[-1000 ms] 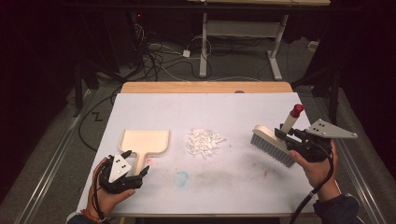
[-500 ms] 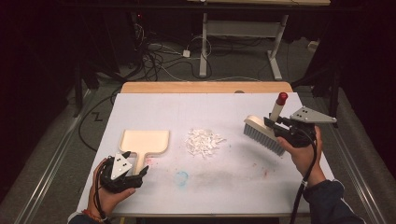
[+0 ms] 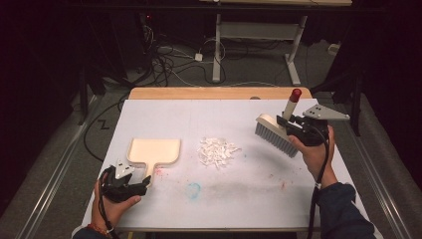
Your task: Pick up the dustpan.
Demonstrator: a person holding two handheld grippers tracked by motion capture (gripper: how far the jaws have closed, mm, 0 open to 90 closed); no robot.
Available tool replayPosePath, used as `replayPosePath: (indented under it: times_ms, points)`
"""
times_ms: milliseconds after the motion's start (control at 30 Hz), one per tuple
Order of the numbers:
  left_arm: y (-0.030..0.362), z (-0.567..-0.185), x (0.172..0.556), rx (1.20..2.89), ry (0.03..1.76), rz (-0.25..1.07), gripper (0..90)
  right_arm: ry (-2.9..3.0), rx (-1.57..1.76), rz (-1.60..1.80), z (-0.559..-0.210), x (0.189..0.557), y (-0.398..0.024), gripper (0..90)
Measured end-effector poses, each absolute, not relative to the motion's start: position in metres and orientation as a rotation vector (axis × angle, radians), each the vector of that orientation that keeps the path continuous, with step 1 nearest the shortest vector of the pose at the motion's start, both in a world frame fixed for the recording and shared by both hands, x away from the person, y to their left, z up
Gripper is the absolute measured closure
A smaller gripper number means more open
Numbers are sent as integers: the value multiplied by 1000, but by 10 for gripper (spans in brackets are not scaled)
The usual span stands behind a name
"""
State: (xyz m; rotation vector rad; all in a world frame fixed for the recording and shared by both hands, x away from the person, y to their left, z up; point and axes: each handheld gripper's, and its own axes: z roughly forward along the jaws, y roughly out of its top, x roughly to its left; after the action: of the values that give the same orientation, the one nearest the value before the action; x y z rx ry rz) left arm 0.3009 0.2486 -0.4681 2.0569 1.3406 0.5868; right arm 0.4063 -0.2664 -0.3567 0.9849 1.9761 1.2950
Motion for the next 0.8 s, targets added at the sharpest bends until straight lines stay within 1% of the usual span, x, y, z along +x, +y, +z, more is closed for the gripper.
replayPosePath:
  times_ms: [67, 100, 267, 400, 533, 600, 633, 667, 733, 800]
  points:
    - [248, -469, 305, 2032, 1397, 531, 215, 1980, 974, 1285, -357, 406, -265, 713]
    - [248, -470, 306, 2032, 1399, 527, 216, 1985, 985, 1285, -357, 405, -264, 713]
    - [245, -468, 303, 2032, 1361, 528, 208, 1986, 987, 1290, -357, 403, -265, 713]
    - [239, -461, 300, 1991, 1381, 525, 197, 1991, 998, 1289, -359, 401, -268, 712]
    - [224, -457, 298, 1974, 1418, 526, 203, 1991, 992, 1274, -360, 398, -270, 712]
    - [218, -460, 302, 1998, 1461, 574, 199, 1994, 1002, 1275, -361, 398, -270, 712]
    - [218, -463, 307, 1989, 1493, 556, 200, 1995, 1003, 1271, -361, 398, -270, 712]
    - [219, -467, 312, 1975, 1533, 532, 220, 1997, 1013, 1264, -362, 398, -270, 712]
    - [222, -476, 323, 1971, 1583, 450, 229, 1999, 1013, 1263, -362, 398, -270, 712]
    - [221, -477, 327, 1968, 1584, 487, 251, 2004, 1006, 1259, -363, 398, -270, 712]
